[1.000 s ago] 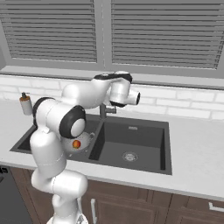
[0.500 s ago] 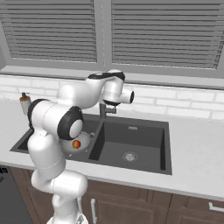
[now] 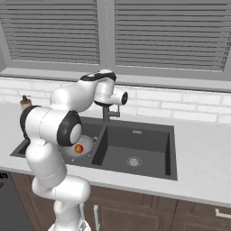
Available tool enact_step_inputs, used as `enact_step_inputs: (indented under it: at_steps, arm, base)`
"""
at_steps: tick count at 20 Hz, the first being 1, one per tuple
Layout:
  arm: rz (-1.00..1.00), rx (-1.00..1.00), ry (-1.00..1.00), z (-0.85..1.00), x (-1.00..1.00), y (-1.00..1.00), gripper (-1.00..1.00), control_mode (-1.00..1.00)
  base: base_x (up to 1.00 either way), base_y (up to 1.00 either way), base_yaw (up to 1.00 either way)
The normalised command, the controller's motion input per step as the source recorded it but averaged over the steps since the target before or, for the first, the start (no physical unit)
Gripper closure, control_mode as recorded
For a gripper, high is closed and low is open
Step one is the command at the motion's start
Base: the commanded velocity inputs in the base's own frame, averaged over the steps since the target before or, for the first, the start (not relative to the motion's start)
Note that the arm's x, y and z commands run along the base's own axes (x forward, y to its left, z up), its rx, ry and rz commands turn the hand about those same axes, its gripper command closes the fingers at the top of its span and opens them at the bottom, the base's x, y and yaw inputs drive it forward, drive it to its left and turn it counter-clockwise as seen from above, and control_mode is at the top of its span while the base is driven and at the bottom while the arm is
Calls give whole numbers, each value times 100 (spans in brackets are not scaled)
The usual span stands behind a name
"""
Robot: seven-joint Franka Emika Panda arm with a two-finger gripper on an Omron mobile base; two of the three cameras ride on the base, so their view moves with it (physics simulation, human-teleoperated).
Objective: Put the colander in the sink, put the apple in the colander, and turn on the sink faucet and pour water over the colander.
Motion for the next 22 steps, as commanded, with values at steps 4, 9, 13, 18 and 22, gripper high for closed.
enact_step_inputs:
  at_steps: [4,9,13,18,22]
  arm:
    - [-17,-12,-12,0,9,69,-100,-100]
    - [-18,-9,-7,0,12,53,-100,-100]
    - [-17,-9,-3,0,16,49,-100,-100]
    - [-18,-2,-3,2,1,24,-100,-100]
    - [-18,0,-4,6,0,13,-100,-100]
  base:
    - [0,0,0]
    - [0,0,0]
    - [0,0,0]
    - [0,0,0]
    - [0,0,0]
